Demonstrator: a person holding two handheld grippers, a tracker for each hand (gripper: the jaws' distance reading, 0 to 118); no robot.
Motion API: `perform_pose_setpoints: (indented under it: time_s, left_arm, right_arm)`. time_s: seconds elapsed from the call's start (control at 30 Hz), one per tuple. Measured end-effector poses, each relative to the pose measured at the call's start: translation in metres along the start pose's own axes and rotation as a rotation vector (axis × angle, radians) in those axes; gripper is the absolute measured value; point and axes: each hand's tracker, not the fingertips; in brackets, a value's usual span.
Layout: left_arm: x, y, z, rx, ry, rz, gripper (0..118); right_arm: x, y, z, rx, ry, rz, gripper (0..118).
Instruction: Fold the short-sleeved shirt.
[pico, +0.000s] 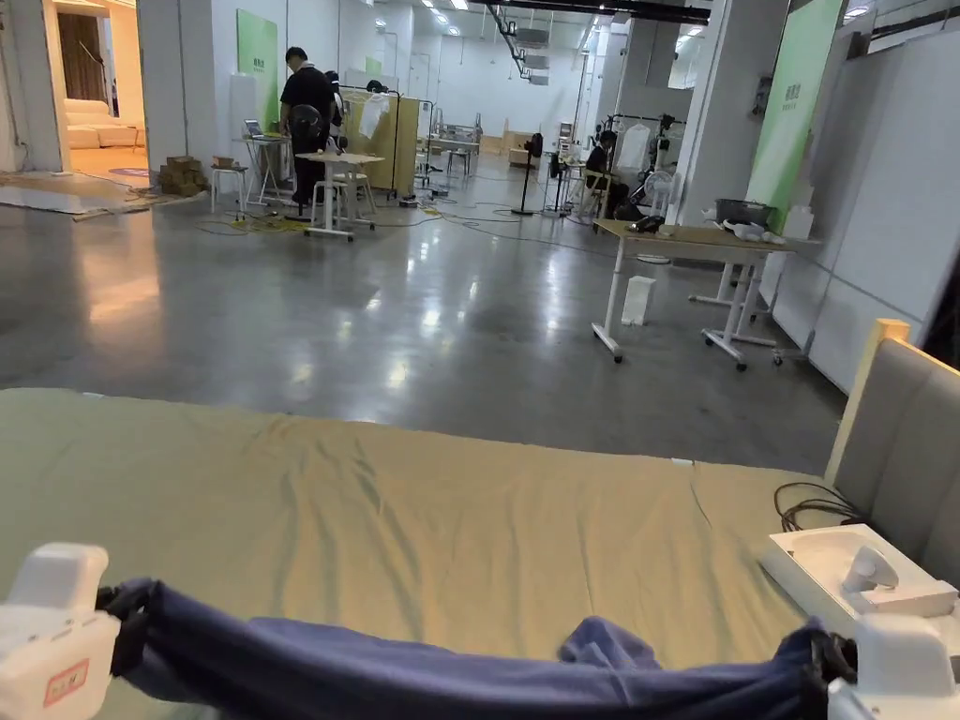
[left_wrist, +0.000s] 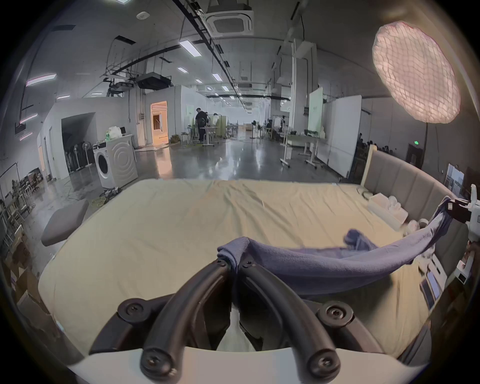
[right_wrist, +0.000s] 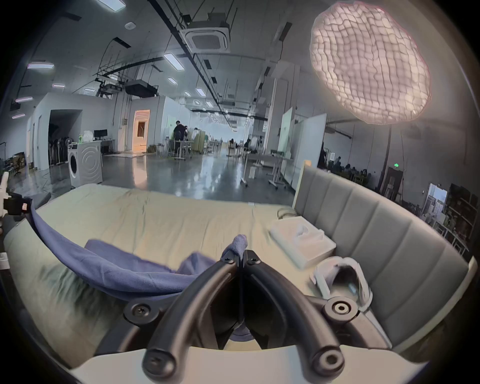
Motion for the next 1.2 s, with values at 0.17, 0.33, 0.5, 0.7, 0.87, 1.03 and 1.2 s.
perform_pose_setpoints:
  time_s: [0.17, 0.33, 0.5, 0.7, 0.87, 1.03, 1.2]
  left_arm:
    - [-0.016, -0.071, 0.027, -0.091, 0.002, 0.029, 5]
    - [-0.02, -0.125, 0.038, -0.23, 0.017, 0.04, 5]
    - [-0.011, -0.163, 0.028, -0.382, 0.03, -0.033, 5]
    - [0.001, -0.185, 0.013, -0.507, 0.046, -0.114, 5]
    - [0.0, -0.189, 0.01, -0.528, 0.033, -0.081, 11]
    - [-0.006, -0.167, 0.021, -0.426, -0.011, 0.038, 63]
    - [0.009, -0.121, 0.034, -0.191, -0.028, 0.056, 69]
  right_arm:
    - [-0.005, -0.059, 0.039, -0.081, 0.016, 0.025, 0]
    - [-0.011, -0.101, 0.056, -0.178, 0.025, 0.048, 0]
    - [-0.012, -0.145, 0.05, -0.316, 0.006, 0.034, 0]
    - [-0.015, -0.183, 0.036, -0.442, -0.016, 0.046, 1]
    - [-0.015, -0.185, 0.032, -0.459, -0.018, 0.042, 9]
    - [-0.015, -0.152, 0.041, -0.329, -0.038, 0.021, 55]
    - [-0.023, -0.098, 0.045, -0.127, -0.012, -0.029, 68]
